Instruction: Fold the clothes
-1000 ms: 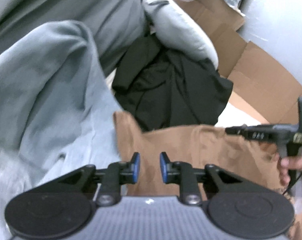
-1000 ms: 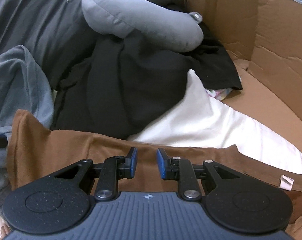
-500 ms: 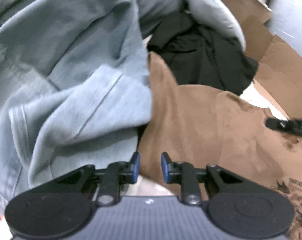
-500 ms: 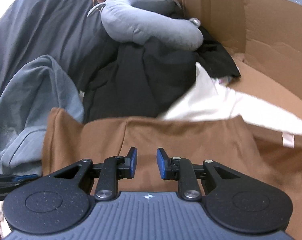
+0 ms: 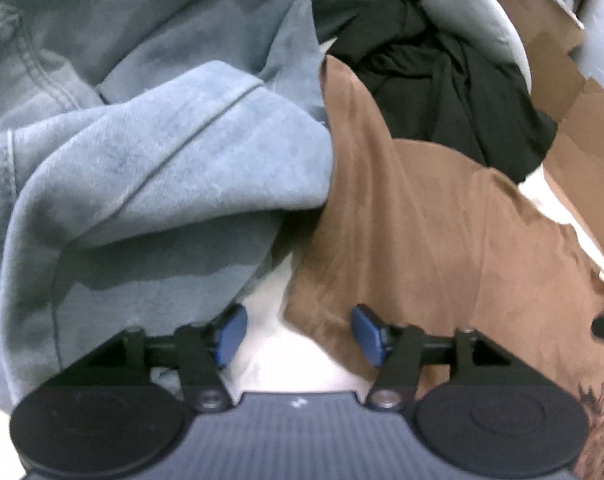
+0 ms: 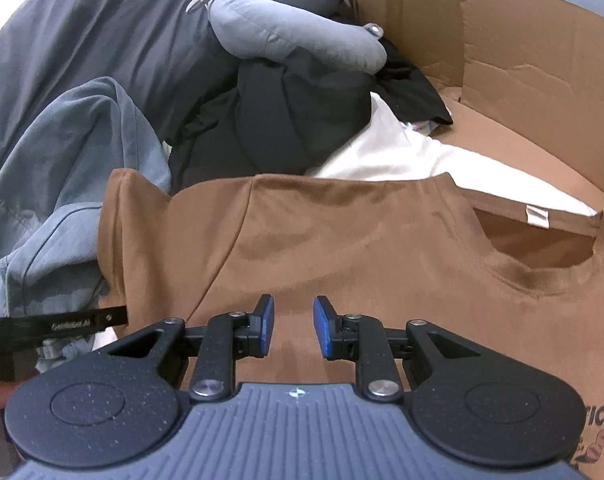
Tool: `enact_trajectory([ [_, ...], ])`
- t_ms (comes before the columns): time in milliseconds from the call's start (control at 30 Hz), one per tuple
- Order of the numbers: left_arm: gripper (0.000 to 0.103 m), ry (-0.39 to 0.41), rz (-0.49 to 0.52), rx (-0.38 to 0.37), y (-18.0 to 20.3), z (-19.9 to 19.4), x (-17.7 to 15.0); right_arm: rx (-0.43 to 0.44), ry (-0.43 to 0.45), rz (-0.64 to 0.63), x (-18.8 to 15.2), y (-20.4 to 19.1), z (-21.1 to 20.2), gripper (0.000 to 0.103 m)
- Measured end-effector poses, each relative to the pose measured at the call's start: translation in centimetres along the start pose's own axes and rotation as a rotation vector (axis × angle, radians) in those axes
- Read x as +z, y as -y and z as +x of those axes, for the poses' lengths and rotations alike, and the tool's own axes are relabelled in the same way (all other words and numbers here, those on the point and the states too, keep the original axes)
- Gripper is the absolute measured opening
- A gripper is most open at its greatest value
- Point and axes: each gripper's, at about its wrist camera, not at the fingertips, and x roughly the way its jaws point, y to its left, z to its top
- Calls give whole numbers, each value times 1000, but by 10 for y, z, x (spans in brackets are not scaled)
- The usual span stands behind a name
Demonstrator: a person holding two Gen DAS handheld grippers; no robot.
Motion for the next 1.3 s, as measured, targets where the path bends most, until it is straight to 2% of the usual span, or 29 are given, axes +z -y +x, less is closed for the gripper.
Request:
enact_trajectory([
  [133,61,20,-2,-8,1,1,0,5,-17,15,-10,-4,3,29],
  [233,42,31,-7,-20,-3,-2,0,21,-32,17,-18,-11,6,29],
  [267,30,29,-15,-29,-5,-4,0,27,-36,16,-19,-14,7,29],
  [300,22,26,-20,-38,-7,-5,1,34,-39,14,-21,-18,8,29],
  [433,12,25,-25,-56,-14,-15,6,60,-49,18,-25,-28,13,29],
  [500,10,50,-7,-51,-15,-25,11,73,-53,24,-26,-33,15,29],
  [767,10,145,206,-57,16,-77,21,118,-76,39,-30,-51,26,29],
  [867,10,171,288,-33,29,-76,17,121,-94,35,-32,-56,34,29],
  [967,10,153,314,7,23,-66,11,124,-112,30,-33,-61,42,29],
  [1100,10,98,299,65,1,-57,1,129,-136,24,-34,-68,53,29],
  [1167,12,75,285,56,-6,-52,2,131,-148,21,-35,-72,59,29],
  [1300,16,97,298,6,0,-54,11,133,-164,14,-37,-77,67,29],
])
